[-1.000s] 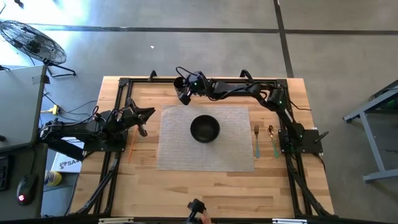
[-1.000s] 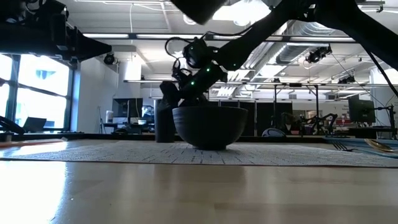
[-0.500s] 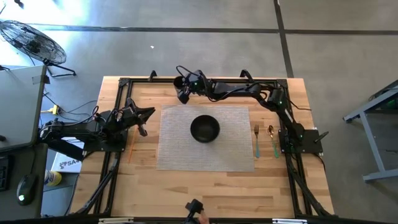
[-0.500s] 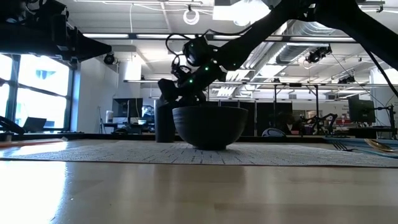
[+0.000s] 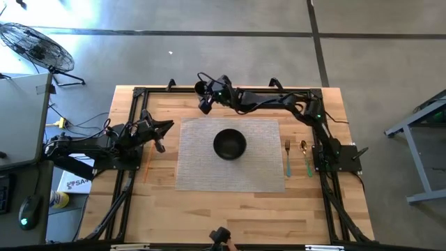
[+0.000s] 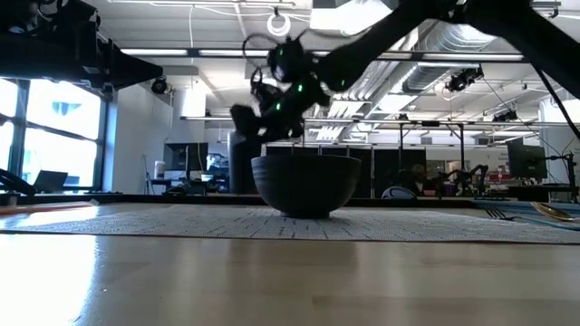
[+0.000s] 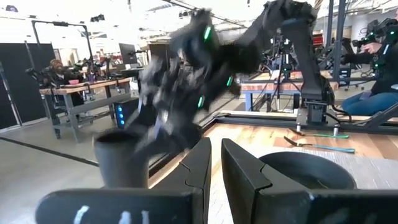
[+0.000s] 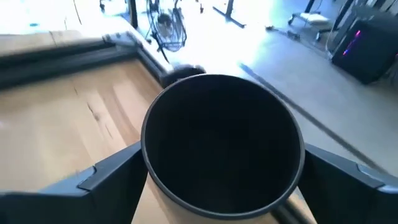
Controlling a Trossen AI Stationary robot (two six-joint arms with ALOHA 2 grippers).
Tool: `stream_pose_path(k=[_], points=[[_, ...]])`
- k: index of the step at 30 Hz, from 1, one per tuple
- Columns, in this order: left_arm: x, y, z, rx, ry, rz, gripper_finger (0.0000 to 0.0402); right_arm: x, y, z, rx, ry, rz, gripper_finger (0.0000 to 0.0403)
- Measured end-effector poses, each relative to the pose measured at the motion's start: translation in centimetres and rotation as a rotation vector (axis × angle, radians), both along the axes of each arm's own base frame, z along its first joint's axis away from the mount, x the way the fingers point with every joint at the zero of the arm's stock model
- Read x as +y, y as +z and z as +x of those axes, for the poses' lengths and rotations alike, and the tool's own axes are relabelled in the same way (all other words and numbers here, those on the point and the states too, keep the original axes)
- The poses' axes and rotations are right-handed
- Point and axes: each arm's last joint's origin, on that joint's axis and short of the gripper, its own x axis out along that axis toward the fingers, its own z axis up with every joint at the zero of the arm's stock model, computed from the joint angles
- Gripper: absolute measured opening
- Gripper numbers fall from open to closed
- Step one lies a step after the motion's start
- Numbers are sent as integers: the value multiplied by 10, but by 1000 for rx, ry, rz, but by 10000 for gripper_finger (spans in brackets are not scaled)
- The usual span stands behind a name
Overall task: Pick & Place Utensil
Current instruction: Put the black cup on the gray mat to the top right of the black bowl
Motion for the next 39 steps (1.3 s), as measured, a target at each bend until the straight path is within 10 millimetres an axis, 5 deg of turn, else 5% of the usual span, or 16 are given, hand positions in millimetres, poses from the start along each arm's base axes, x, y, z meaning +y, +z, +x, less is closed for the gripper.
stream_pose_path(k=[4, 12, 25, 34, 39], points=[[1, -1, 0, 21, 32, 23, 35, 19, 49, -15, 15, -19, -46, 342], [1, -1, 0, 27, 46, 33, 35, 61, 110, -61, 164, -148, -53, 326], [1, -2, 0, 38, 45, 34, 35, 135, 104, -121, 541, -501, -73, 324], [1, -2, 0, 40, 45, 32, 35, 179, 103, -153, 490, -691, -107, 324], [1, -2, 0, 39, 44, 27, 35, 186, 91, -168, 402, -704, -57, 324]])
